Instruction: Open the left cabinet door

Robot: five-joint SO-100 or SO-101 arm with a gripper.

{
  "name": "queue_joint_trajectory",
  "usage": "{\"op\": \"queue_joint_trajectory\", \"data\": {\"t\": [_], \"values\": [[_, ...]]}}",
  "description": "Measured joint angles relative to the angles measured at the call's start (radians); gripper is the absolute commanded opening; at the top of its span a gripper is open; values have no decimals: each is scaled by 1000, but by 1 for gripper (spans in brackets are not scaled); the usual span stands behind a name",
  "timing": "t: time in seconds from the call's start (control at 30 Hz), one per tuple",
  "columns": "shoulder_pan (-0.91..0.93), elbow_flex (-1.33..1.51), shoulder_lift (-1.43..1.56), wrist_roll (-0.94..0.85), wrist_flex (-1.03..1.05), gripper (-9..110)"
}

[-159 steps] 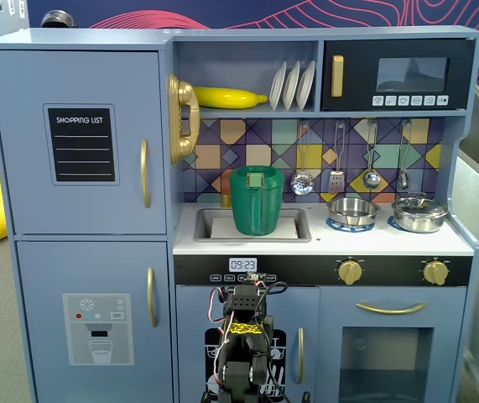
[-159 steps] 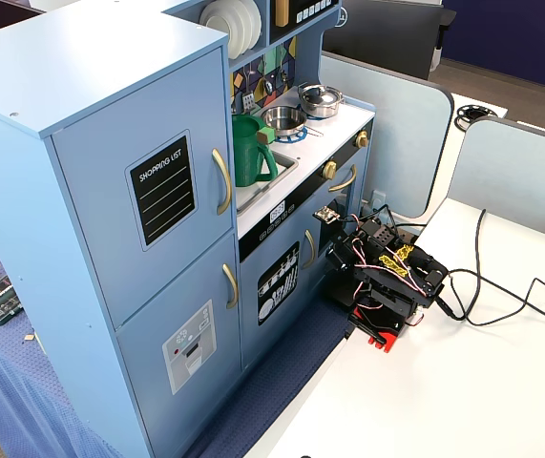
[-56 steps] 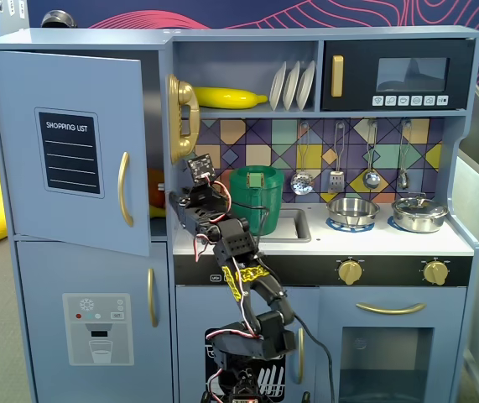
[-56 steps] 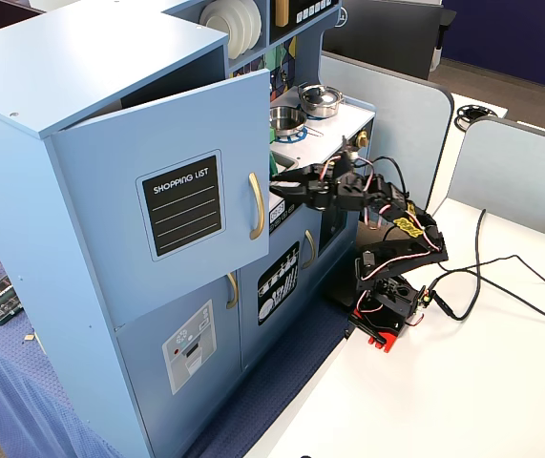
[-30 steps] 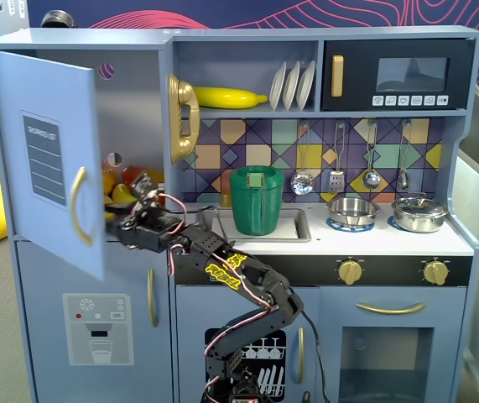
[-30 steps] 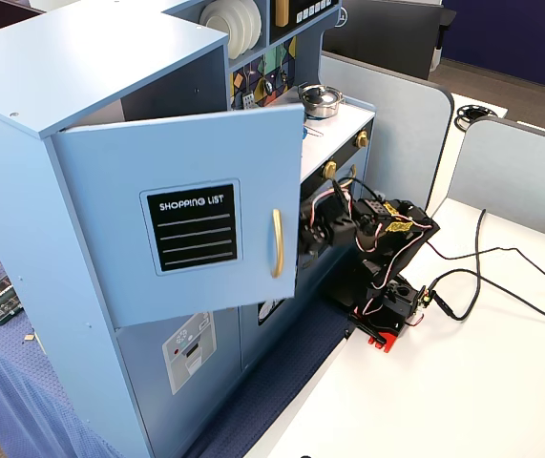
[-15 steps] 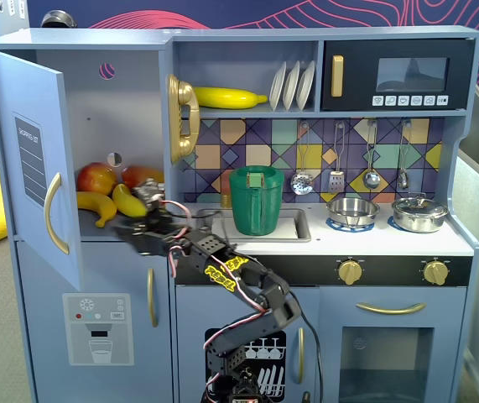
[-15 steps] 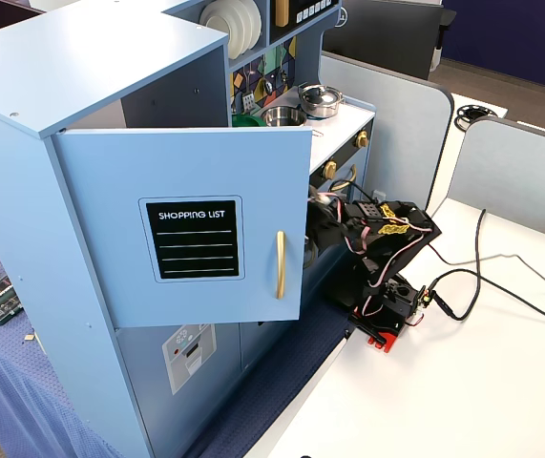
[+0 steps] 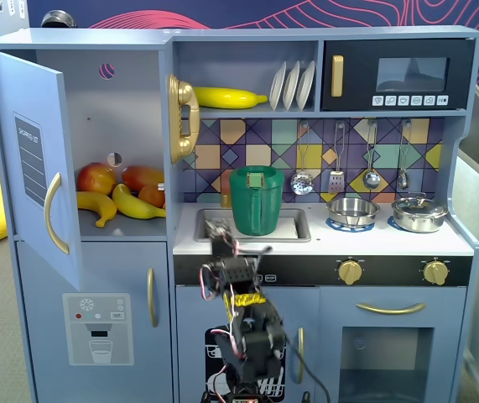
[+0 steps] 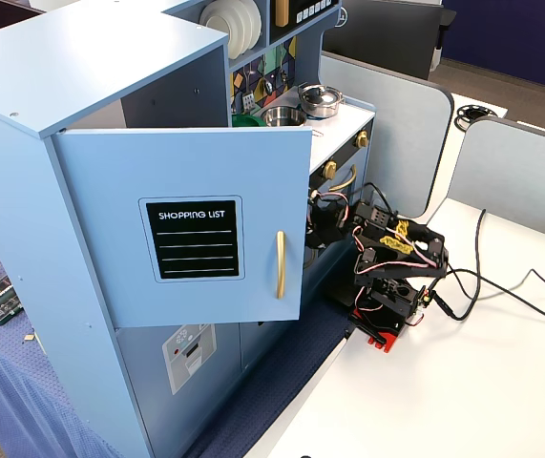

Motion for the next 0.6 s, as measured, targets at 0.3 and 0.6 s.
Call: {"op": "queue_joint_trajectory", "data": {"t": [0.3, 0.6], "values": [[213, 295, 170, 89, 190, 0], [215, 339, 239, 236, 356, 0]]}}
